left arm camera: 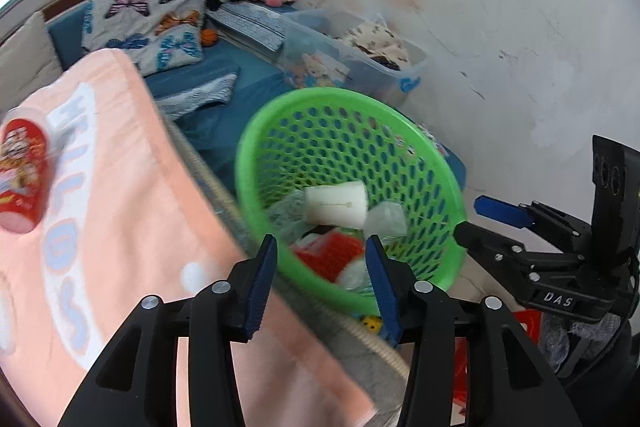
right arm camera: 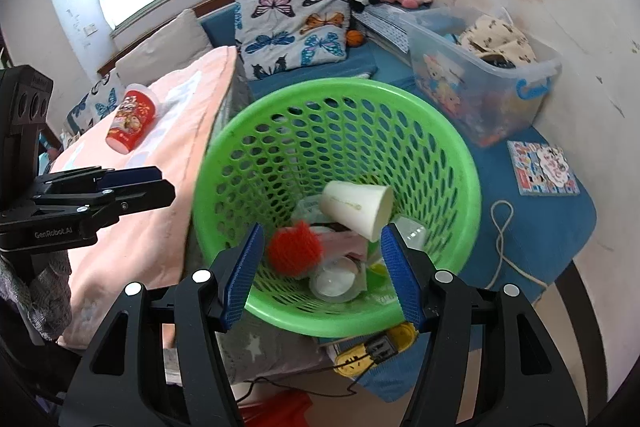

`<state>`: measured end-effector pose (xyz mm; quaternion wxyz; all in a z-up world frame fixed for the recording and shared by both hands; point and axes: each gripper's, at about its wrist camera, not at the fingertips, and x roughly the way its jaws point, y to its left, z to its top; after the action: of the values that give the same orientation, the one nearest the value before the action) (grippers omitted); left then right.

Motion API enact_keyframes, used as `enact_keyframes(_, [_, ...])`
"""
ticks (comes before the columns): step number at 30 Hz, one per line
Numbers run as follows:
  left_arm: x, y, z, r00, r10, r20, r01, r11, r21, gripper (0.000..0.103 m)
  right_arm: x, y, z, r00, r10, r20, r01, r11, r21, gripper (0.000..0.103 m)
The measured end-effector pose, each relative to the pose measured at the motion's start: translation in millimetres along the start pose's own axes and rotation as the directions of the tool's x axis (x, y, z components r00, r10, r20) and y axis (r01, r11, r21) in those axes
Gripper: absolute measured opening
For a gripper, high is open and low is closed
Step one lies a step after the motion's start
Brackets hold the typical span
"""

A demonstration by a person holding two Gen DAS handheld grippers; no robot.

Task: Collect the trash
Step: 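Drop the clear cup into the basket with the right gripper while the left drops the red net, then move both grippers back over the bed toward the red cup and clear lid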

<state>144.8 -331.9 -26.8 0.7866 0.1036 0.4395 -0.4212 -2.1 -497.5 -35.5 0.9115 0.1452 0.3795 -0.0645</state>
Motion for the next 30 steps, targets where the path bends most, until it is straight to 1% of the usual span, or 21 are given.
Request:
enact_keyframes(2, [-9,9,-4,1.0,0.023,0.015,-0.023,1.0,-0.015,0.051,1,10,4,1.0,0.016,0.004,-0.016,1.0,-0.019,0.065])
enact_keyframes(5, [-25,29,-11,0.996,0.075,0.039,-0.073,0.996,-0.051,0.052,7,29,13,0.999,0.042,0.004,-0.042,0.998,-0.056,0.066])
enact_keyframes(9, [-48,62,-20,0.984,0.169,0.062,-0.162,0.981,-0.108,0.056,14,57,26,0.997,0.079,0.003,-0.078,0.992,-0.104,0.068])
enact_keyframes(12, [-63,86,-27,0.974,0.217,0.072,-0.204,0.967,-0.156,0.058,22,81,36,0.994,0.108,-0.003,-0.108,0.984,-0.139,0.068])
enact_keyframes(13, [-70,97,-30,0.964,0.254,0.077,-0.238,0.956,-0.172,0.061,25,89,40,0.993,0.117,-0.006,-0.117,0.981,-0.153,0.068])
enact_keyframes(14, [-75,103,-32,0.958,0.276,0.079,-0.259,0.949,-0.18,0.064,28,97,44,0.992,0.124,-0.008,-0.124,0.978,-0.166,0.069])
enact_keyframes(18, [-92,140,-43,0.93,0.361,0.072,-0.337,0.913,-0.228,0.071,41,128,62,0.987,0.159,-0.028,-0.162,0.965,-0.206,0.07])
enact_keyframes(20, [-101,162,-50,0.913,0.403,0.057,-0.375,0.888,-0.266,0.073,49,144,70,0.983,0.178,-0.043,-0.183,0.957,-0.224,0.072])
enact_keyframes(21, [-104,170,-54,0.91,0.411,0.053,-0.382,0.881,-0.278,0.074,52,149,73,0.982,0.184,-0.048,-0.19,0.955,-0.229,0.072])
enact_keyframes(23, [-111,191,-61,0.898,0.438,0.04,-0.406,0.861,-0.306,0.08,60,164,79,0.978,0.199,-0.063,-0.209,0.946,-0.248,0.074])
enact_keyframes(25, [-116,210,-68,0.889,0.457,0.024,-0.424,0.843,-0.332,0.085,68,180,86,0.975,0.211,-0.076,-0.223,0.938,-0.266,0.075])
enact_keyframes(28, [-121,234,-78,0.883,0.469,-0.005,-0.439,0.823,-0.362,0.09,79,199,95,0.967,0.235,-0.095,-0.253,0.928,-0.274,0.079])
enact_keyframes(30, [-123,247,-85,0.876,0.482,-0.014,-0.452,0.81,-0.372,0.093,90,213,101,0.959,0.257,-0.118,-0.28,0.919,-0.276,0.081])
